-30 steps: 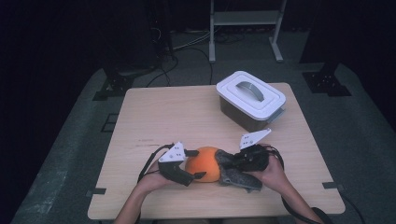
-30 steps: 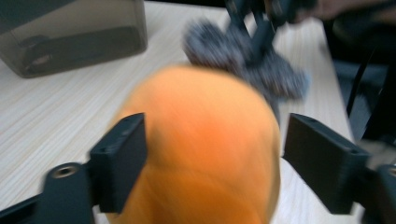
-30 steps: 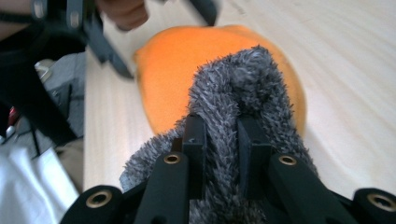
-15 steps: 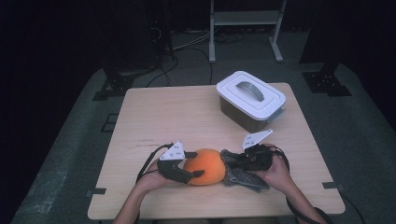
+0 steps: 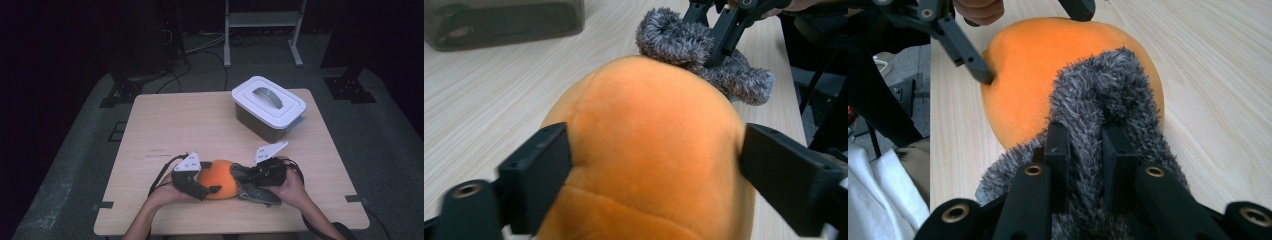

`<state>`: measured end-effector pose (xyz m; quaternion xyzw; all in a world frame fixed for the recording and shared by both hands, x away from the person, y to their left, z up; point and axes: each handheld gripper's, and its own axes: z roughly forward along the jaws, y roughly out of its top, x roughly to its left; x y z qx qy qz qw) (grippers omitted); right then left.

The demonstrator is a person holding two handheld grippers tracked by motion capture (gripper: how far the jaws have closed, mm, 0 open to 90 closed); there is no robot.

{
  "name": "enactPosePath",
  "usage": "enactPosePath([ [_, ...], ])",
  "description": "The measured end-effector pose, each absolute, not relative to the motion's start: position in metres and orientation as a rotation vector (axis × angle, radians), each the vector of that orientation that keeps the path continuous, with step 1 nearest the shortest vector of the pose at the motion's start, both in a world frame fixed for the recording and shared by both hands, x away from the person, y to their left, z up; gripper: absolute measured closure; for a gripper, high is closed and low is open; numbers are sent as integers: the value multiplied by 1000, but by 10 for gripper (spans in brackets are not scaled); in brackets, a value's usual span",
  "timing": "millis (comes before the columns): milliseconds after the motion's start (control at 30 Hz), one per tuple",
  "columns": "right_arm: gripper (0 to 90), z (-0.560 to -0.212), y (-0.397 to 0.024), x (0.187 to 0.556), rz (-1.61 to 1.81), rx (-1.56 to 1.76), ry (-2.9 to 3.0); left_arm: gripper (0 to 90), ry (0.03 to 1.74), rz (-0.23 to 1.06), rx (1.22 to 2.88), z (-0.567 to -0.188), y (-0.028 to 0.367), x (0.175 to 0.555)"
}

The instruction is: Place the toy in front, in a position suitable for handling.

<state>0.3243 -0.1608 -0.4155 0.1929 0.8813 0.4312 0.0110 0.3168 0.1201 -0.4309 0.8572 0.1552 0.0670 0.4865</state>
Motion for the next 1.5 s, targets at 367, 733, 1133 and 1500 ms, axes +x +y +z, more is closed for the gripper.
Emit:
enactPosePath([
  [367, 760, -414, -164, 326, 1338, 619, 2732, 448, 315, 312, 2102, -426, 115, 310],
  [733, 760, -400, -171, 330, 1427, 646, 2637, 485, 355, 380, 1998, -426, 108, 310],
  [1133, 756, -417, -153, 323, 1364, 562, 2767, 134, 452, 299, 2046, -419, 120, 317],
  [1500, 758, -424, -162, 329, 1327, 614, 2789, 364, 422, 191, 2099, -433, 137, 322],
])
